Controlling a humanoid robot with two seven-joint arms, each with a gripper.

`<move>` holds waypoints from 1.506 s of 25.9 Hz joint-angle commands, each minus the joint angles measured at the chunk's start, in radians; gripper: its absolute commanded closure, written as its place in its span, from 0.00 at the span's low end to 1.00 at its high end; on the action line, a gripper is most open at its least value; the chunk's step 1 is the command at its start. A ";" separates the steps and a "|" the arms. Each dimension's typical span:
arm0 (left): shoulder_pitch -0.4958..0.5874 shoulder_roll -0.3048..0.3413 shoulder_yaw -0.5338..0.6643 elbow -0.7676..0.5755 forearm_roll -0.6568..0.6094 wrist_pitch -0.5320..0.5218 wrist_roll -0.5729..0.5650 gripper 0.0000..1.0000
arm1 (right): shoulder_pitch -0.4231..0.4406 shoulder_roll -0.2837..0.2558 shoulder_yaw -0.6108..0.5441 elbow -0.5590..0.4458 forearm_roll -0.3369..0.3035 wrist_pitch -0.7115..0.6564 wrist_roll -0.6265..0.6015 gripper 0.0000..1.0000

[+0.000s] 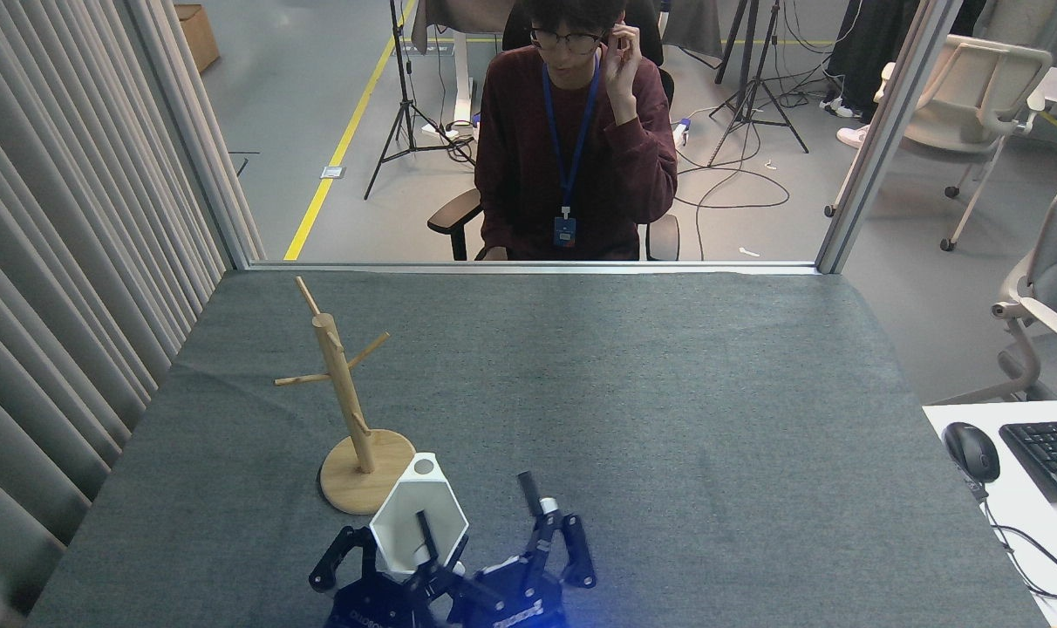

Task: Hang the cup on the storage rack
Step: 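Release the cup from the right gripper and withdraw it, then carry the cup with the left gripper onto a peg of the wooden stand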

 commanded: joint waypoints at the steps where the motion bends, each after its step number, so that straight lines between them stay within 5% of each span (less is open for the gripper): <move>1: -0.001 -0.002 0.000 0.000 0.000 0.003 -0.002 0.39 | -0.044 0.006 -0.171 -0.012 -0.190 0.039 0.035 0.02; 4: 0.002 0.000 0.002 0.000 0.000 0.026 0.006 0.40 | -0.060 -0.008 -0.343 0.078 -0.239 0.039 0.129 0.02; 9: 0.009 0.008 0.008 -0.001 0.002 0.136 0.034 0.41 | -0.028 -0.093 -0.385 0.218 -0.139 0.041 0.154 0.02; 16: -0.015 0.051 0.140 0.026 -0.031 0.315 0.040 0.41 | 0.013 -0.116 -0.458 0.224 -0.144 0.019 0.149 0.02; 21: -0.089 0.095 0.215 0.114 -0.187 0.371 0.067 0.41 | 0.012 -0.110 -0.460 0.224 -0.142 0.019 0.151 0.02; 25: -0.116 0.112 0.219 0.183 -0.308 0.380 0.067 0.40 | 0.010 -0.106 -0.458 0.222 -0.141 0.021 0.152 0.02; 39: -0.265 0.110 0.219 0.336 -0.341 0.380 0.055 0.39 | 0.009 -0.106 -0.458 0.224 -0.142 0.019 0.152 0.02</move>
